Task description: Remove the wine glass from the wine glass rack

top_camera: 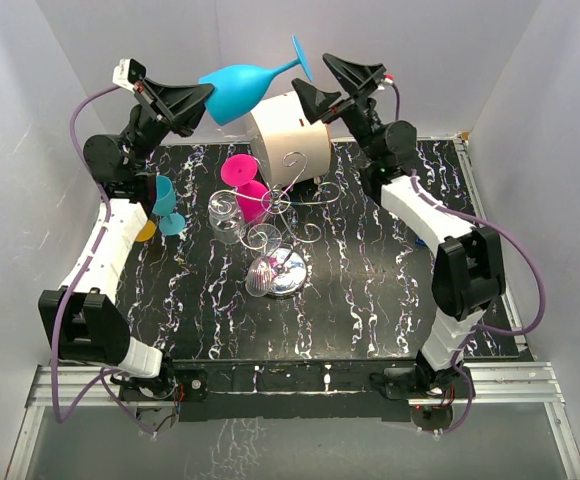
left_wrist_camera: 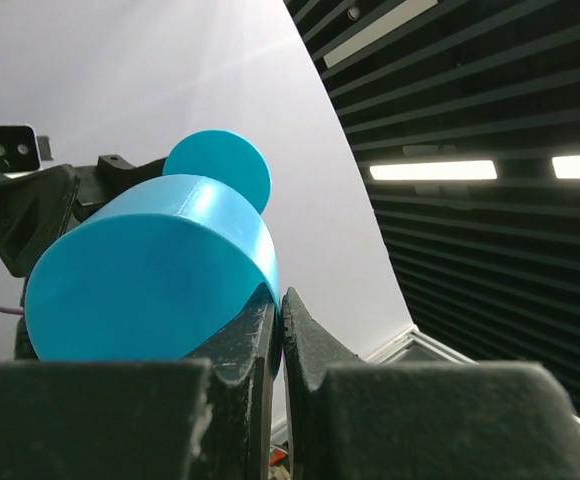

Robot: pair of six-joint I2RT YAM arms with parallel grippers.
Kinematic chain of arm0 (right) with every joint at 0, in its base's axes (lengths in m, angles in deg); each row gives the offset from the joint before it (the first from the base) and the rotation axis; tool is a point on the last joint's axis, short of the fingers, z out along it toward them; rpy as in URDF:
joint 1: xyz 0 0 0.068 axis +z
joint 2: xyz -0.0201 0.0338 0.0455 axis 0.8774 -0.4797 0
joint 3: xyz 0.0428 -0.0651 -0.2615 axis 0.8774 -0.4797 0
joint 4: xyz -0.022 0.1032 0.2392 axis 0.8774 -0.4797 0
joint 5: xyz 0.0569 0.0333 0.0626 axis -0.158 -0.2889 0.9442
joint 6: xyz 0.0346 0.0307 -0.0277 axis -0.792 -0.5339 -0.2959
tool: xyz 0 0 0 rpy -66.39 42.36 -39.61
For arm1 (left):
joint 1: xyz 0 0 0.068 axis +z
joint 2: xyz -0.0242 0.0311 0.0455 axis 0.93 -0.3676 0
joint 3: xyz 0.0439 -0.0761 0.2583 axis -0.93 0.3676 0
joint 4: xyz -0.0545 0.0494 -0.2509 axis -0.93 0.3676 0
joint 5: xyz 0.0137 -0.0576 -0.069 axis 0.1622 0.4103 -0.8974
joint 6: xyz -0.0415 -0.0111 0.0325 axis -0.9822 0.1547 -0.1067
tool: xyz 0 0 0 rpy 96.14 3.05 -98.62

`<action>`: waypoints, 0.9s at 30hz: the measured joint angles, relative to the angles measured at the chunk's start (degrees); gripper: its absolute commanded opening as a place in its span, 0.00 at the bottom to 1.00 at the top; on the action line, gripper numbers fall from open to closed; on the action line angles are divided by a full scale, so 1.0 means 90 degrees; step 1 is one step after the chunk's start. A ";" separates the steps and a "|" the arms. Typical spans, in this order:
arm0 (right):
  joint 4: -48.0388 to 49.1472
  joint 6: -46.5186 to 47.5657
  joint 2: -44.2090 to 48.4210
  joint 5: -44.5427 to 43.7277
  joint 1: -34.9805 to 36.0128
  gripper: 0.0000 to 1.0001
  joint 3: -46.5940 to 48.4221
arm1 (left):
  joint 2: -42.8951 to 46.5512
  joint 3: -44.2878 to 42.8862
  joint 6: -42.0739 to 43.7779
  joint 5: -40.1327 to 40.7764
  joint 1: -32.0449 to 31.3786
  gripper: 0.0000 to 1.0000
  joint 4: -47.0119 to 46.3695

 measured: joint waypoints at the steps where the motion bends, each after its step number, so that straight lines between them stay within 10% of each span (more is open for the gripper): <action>1: -0.0034 0.0073 0.0095 0.0007 -0.0061 0.83 -0.0126 | 0.0015 -0.0017 0.0109 0.0002 0.0002 0.00 0.0109; 14: -0.1299 0.1702 0.1343 0.0809 -0.1180 0.84 -0.1404 | 0.0656 -0.0746 0.2480 -0.0357 0.1030 0.00 0.2934; 27: -0.4673 0.5365 0.2514 0.1231 -0.1821 0.88 -0.1421 | 0.0748 -0.2543 0.6887 0.0760 0.1309 0.00 0.8087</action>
